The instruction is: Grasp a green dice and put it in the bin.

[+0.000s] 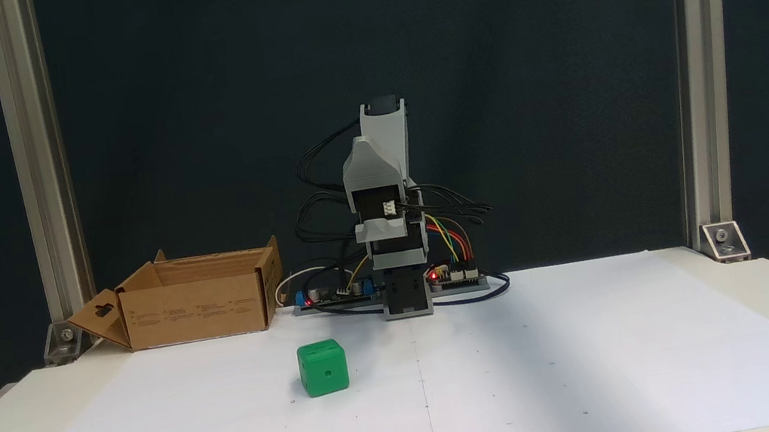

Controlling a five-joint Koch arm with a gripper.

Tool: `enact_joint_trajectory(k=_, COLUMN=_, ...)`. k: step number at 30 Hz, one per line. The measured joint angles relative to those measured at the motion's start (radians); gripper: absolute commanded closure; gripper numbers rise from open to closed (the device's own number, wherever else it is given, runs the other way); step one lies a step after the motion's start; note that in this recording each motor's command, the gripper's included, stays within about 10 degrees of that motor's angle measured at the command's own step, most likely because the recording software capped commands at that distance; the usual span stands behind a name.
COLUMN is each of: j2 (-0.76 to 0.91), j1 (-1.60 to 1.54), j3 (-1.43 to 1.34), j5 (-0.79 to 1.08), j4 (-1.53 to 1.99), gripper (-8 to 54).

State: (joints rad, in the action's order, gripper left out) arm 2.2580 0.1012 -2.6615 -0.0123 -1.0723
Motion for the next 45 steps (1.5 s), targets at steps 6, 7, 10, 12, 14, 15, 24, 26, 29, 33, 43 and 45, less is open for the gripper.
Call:
enact_joint_trajectory(k=6, j2=0.0, j1=0.009, j3=0.0, j5=0.084, j4=0.071, gripper=1.3)
enact_joint_trajectory(k=7, j2=0.0, j1=0.011, j3=0.0, j5=0.084, j4=0.071, gripper=1.5)
enact_joint_trajectory(k=10, j2=0.0, j1=0.011, j3=0.0, j5=0.086, j4=0.071, gripper=1.7)
enact_joint_trajectory(k=12, j2=0.002, j1=0.02, j3=0.0, j5=0.086, j4=0.089, gripper=1.4)
enact_joint_trajectory(k=14, j2=0.0, j1=0.044, j3=0.0, j5=0.086, j4=0.221, gripper=1.5)
enact_joint_trajectory(k=15, j2=0.0, j1=0.046, j3=0.0, j5=0.084, j4=0.25, gripper=1.6)
enact_joint_trajectory(k=24, j2=0.0, j1=0.08, j3=0.247, j5=0.086, j4=0.839, gripper=2.5)
enact_joint_trajectory(k=26, j2=0.0, j1=0.083, j3=0.324, j5=0.086, j4=0.914, gripper=2.4)
enact_joint_trajectory(k=29, j2=0.0, j1=0.083, j3=0.483, j5=0.084, j4=1.078, gripper=2.1)
enact_joint_trajectory(k=33, j2=0.0, j1=0.083, j3=0.641, j5=0.066, j4=1.293, gripper=1.6)
enact_joint_trajectory(k=43, j2=0.0, j1=0.196, j3=0.939, j5=0.008, j4=1.841, gripper=3.5)
enact_joint_trajectory(k=45, j2=0.0, j1=0.264, j3=0.939, j5=-0.002, j4=1.95, gripper=3.4)
